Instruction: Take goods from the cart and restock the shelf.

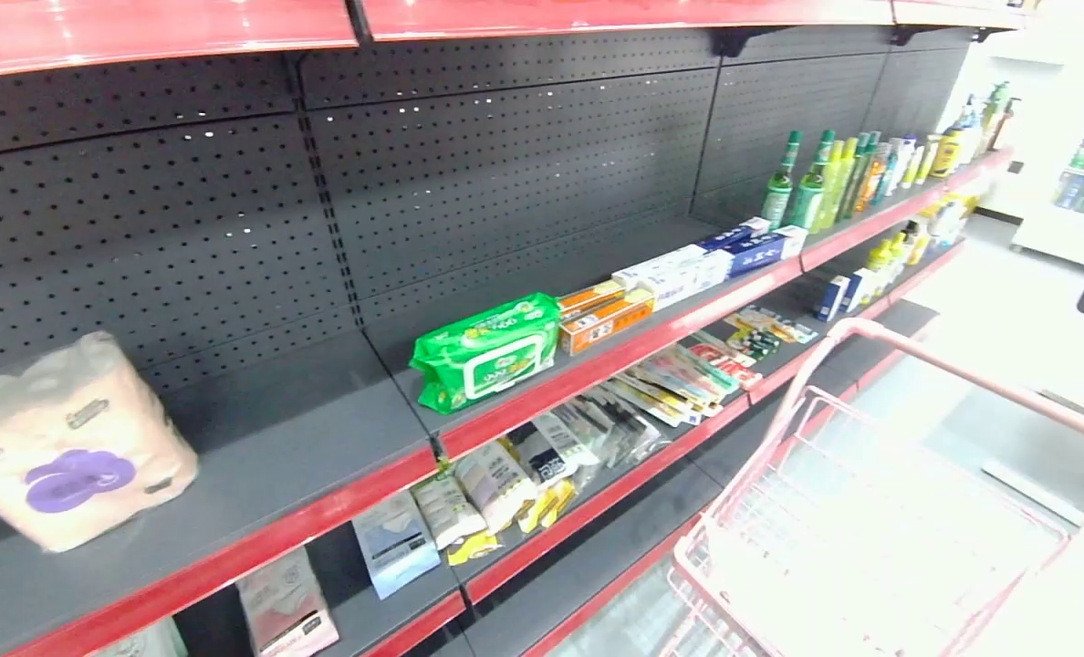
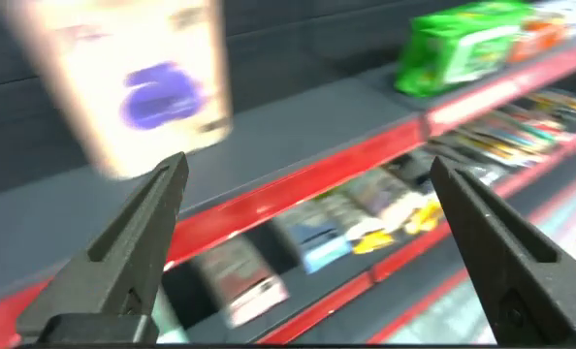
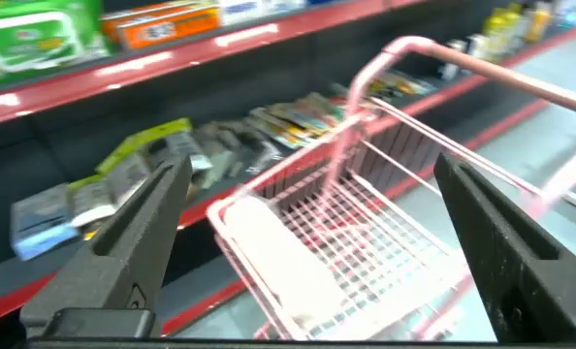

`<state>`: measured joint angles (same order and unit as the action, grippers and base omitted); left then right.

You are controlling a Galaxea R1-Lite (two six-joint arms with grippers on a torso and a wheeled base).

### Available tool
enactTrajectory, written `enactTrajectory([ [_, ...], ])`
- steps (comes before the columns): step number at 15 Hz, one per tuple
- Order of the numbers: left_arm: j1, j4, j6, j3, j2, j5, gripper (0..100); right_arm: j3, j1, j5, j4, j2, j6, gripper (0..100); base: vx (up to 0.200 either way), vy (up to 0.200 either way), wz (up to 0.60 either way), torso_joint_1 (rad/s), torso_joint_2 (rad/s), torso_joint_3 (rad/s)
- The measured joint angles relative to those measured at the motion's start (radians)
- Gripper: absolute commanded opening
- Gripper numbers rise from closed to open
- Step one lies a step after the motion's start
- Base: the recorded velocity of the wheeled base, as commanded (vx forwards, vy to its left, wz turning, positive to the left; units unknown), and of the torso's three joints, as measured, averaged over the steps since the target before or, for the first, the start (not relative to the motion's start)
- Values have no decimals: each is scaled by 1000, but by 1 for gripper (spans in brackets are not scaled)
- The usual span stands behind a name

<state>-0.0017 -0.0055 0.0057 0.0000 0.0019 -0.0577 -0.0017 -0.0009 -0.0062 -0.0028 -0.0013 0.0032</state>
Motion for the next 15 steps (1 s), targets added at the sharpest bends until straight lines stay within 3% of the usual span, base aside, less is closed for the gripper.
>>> enactTrajectory([
  [3,0,0,0,0,0,0,100,0,0,0,0,0,0,100,0,0,-600,4,-1,9],
  [13,0,0,0,0,0,0,100,-5,10,15,-6,38,-23,100,0,0,0,0,0,0],
  [15,0,0,0,0,0,0,100,-64,20,25,-7,83,14,100,0,0,0,0,0,0],
])
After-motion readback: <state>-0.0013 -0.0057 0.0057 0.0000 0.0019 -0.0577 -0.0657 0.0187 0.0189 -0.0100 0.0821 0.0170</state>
